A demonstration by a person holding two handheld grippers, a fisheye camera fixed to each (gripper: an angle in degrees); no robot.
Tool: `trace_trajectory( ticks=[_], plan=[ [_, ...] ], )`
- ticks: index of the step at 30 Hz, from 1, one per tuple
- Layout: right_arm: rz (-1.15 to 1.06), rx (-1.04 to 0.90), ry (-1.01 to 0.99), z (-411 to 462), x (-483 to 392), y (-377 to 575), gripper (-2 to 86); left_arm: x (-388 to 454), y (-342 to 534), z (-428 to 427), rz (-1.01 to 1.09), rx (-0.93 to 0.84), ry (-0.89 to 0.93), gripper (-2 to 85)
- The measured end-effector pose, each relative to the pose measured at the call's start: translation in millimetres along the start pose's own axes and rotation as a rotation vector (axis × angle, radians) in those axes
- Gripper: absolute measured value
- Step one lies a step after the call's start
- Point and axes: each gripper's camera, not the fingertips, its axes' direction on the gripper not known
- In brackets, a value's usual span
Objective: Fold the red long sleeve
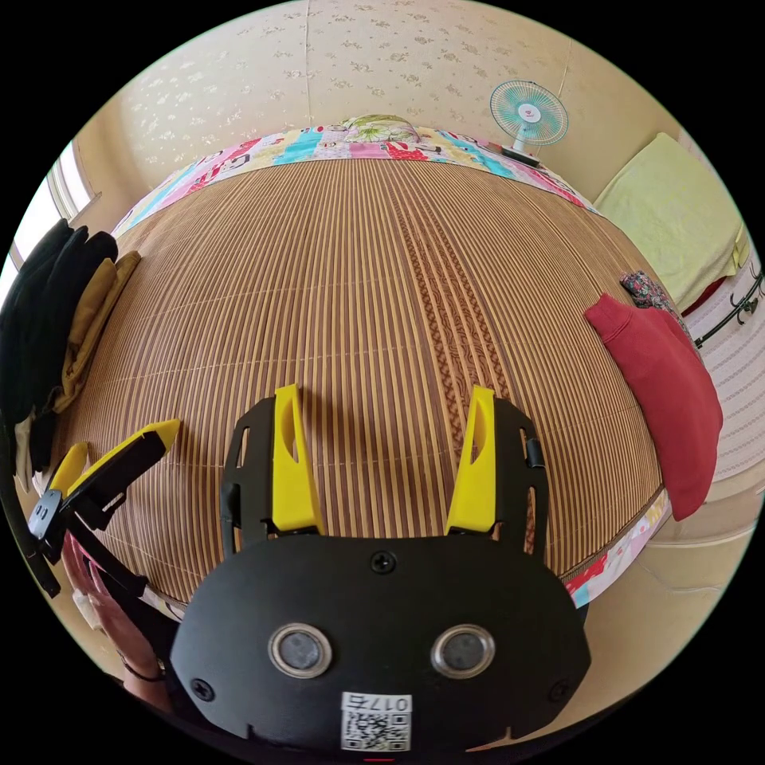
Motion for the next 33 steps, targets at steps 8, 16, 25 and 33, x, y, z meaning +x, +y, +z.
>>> trace_trajectory(
  ticks=[8, 16, 25, 33],
  plan=[
    [-0.006, -0.003, -0.004, 11.9, -8.4, 6.0, 27.1, 12.8, 3.2, -3.5, 0.0, 0.0, 0.0, 40.7],
    [-0.003, -0.002, -0.008, 21.4, -15.3, 14.8, 27.0, 25.7, 6.5, -8.0, -0.001, -0.001, 0.001, 40.7],
    [-0.001, -0.001, -0.007, 31.2, -22.2, 28.8, 27.0, 41.0, 9.9, -15.3, -0.002, -0.001, 0.001, 40.7],
    [0.001, -0.003, -0.011, 36.3, -24.3, 43.9, 27.1, 53.8, 12.4, -23.8, -0.003, 0.0, 0.002, 40.7]
  ],
)
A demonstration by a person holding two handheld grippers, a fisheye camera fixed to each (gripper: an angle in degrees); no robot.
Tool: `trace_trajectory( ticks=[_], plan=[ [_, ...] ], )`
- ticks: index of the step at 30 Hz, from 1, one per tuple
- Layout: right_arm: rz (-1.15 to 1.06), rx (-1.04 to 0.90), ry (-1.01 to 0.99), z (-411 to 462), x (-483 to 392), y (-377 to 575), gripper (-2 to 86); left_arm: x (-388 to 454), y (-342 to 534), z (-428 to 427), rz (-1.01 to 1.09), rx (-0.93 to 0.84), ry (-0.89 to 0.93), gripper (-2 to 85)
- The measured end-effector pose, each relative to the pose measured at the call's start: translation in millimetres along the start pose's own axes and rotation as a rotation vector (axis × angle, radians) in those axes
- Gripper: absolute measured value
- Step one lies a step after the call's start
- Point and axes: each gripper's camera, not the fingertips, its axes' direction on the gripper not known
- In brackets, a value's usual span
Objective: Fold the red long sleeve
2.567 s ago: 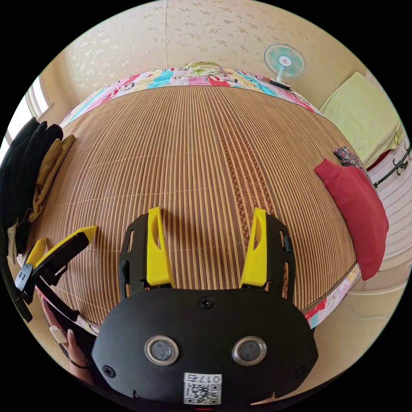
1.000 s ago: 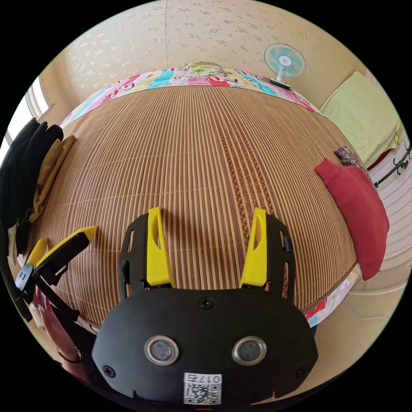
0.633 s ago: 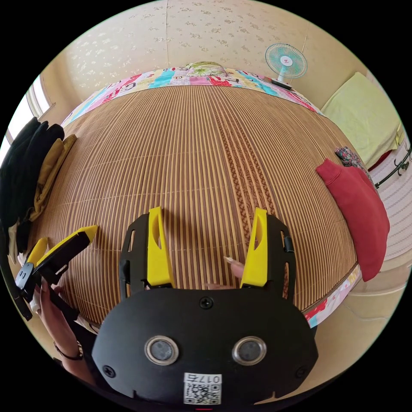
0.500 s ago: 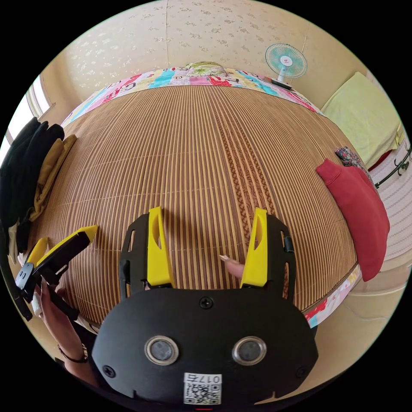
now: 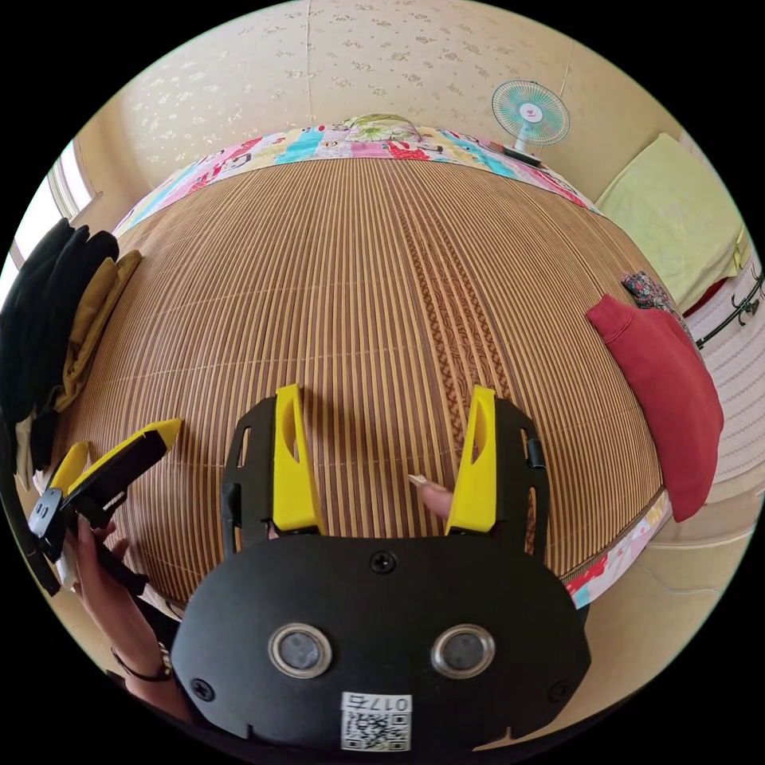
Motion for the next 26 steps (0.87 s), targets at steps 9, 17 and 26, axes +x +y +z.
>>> trace_trajectory(
  ticks=[9, 17, 26],
  plan=[
    [-0.031, -0.025, -0.039, -6.7, 3.1, 21.0, 22.1, 1.6, 1.0, -19.7, -0.008, -0.014, 0.021, 33.7],
    [-0.387, 0.208, -0.514, -107.0, -79.0, 38.2, 13.0, -139.6, 49.0, -150.1, -0.151, 0.321, 0.146, 23.4],
    [-0.906, 0.292, -0.829, -239.3, -335.1, 28.4, 12.5, -355.4, 100.0, -250.9, -0.485, 0.441, -0.013, 12.9]
  ],
)
